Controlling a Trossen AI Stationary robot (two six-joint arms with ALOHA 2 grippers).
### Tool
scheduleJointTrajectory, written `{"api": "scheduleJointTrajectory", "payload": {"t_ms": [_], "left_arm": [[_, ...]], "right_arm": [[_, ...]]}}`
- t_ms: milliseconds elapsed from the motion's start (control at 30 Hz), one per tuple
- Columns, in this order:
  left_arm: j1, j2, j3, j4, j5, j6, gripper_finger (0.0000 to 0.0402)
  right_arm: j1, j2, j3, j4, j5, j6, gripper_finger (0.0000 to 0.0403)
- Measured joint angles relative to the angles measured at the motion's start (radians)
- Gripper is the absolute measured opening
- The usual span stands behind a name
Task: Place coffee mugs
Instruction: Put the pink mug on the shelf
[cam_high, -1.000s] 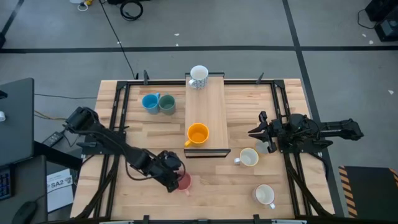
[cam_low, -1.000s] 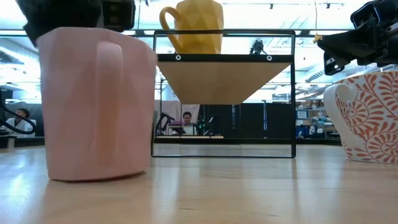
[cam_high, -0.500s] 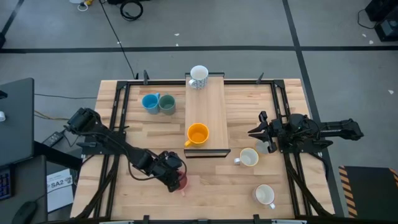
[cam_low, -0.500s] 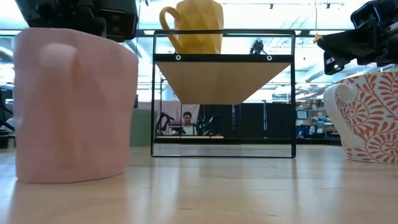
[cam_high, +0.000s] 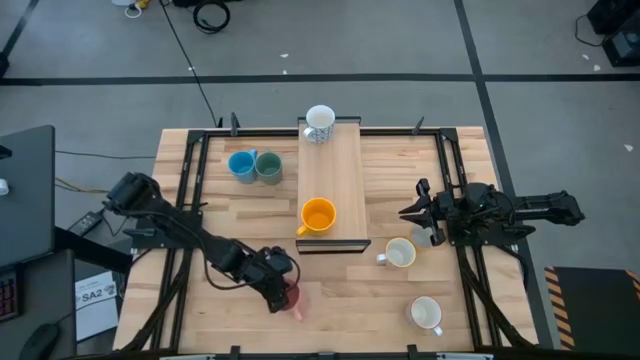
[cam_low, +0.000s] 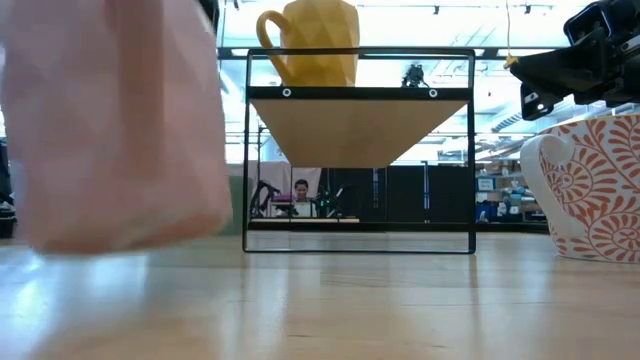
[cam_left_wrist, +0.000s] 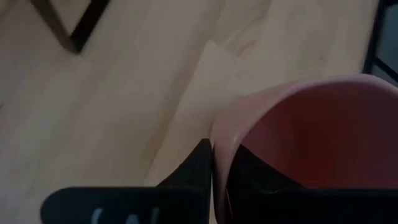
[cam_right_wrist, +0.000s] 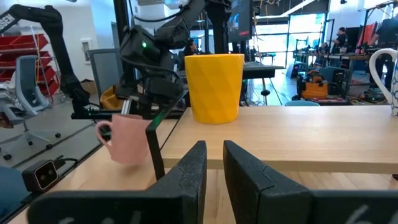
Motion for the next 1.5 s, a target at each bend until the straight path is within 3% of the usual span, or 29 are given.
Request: {"api": "scheduleJointTrajectory", "payload": {"t_ms": [233, 400, 900, 1133, 1500], "left_arm": [[0.019, -0.036, 0.129, -0.147, 0.161, 0.06, 0.0034], [0.033, -0.04, 0.286, -0.275, 0.22, 0.12, 0.0034], [0.181, -0.04, 0.71, -0.368, 0.209, 0.171, 0.0034], [0.307, -0.04, 0.782, -0.369, 0.186, 0.172, 0.0034], [0.442, -0.039, 0.794, -0.354, 0.192, 0.171, 0.0034]], "right_arm": [[0.0, 0.0, 0.0, 0.0, 0.0, 0.0, 0.0061], [0.0, 0.0, 0.0, 0.0, 0.0, 0.0, 0.0061], [0.0, 0.0, 0.0, 0.0, 0.0, -0.002, 0.0061], [0.0, 0.0, 0.0, -0.001, 0.0, -0.009, 0.0061], [0.0, 0.0, 0.0, -0.001, 0.0, -0.011, 0.0061]]}}
